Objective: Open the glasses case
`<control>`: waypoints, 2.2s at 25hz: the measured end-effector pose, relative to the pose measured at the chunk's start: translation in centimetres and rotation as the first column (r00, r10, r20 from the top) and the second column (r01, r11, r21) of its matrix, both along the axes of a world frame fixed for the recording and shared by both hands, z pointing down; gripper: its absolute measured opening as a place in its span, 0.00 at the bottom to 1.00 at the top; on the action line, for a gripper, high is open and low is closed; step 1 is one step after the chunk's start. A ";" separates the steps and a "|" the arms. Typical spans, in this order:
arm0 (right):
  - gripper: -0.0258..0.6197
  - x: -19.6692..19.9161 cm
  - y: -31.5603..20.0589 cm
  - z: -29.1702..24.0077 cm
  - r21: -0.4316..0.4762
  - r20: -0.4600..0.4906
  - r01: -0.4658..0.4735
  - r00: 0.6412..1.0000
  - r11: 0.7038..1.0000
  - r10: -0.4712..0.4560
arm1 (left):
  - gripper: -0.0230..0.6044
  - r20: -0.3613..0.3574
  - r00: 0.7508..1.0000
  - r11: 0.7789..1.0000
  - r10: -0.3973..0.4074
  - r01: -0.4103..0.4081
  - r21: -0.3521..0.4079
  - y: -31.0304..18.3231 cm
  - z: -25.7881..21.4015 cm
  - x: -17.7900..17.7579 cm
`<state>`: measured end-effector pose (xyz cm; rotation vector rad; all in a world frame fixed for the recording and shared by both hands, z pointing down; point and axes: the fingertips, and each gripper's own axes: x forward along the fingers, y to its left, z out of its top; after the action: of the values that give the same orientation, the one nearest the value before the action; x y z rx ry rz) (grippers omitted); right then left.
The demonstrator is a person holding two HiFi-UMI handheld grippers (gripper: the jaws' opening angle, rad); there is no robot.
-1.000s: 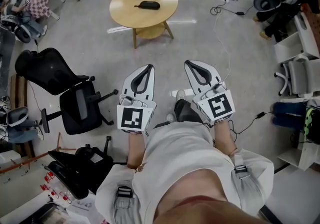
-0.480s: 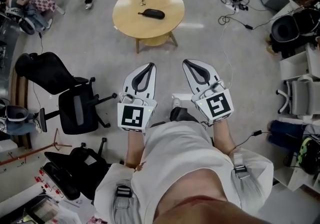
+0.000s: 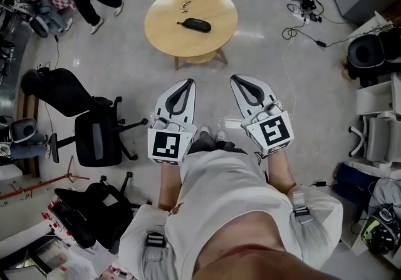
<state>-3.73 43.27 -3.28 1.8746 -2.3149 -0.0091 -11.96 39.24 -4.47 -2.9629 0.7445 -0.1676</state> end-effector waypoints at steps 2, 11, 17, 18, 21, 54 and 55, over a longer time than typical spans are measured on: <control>0.07 1.0 -1.3 0.2 -0.007 -0.003 0.006 1.000 1.000 -0.006 | 0.07 0.005 1.000 1.000 -0.004 0.003 0.005 -1.2 0.0 1.1; 0.07 3.8 -8.4 1.1 -0.028 -0.012 0.017 1.000 0.999 -0.017 | 0.07 -0.002 1.000 1.000 -0.016 0.016 -0.012 -8.1 1.2 3.9; 0.07 5.3 -14.5 1.1 -0.043 -0.030 0.001 1.000 0.999 -0.002 | 0.07 -0.013 1.000 1.000 -0.005 0.005 -0.019 -14.4 1.2 5.3; 0.07 5.4 -15.5 1.1 -0.045 -0.030 -0.003 1.000 0.999 0.002 | 0.07 -0.015 1.000 1.000 -0.001 0.001 -0.021 -15.4 1.2 5.3; 0.07 5.5 -18.5 1.1 -0.046 -0.033 -0.011 0.999 0.999 0.009 | 0.07 -0.016 1.000 1.000 0.008 -0.008 -0.016 -18.4 1.2 5.4; 0.07 12.7 -32.3 5.9 -0.161 -0.020 -0.060 0.998 0.985 0.057 | 0.07 0.009 0.995 0.991 0.101 -0.100 -0.085 -32.2 5.0 14.4; 0.07 13.3 -32.6 6.3 -0.168 -0.016 -0.054 0.999 0.984 0.052 | 0.07 0.013 0.995 0.991 0.097 -0.095 -0.092 -32.5 5.4 15.0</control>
<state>9.59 10.64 3.05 1.8464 -2.1819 0.1762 3.03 6.73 0.93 -3.0707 0.6065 -0.2266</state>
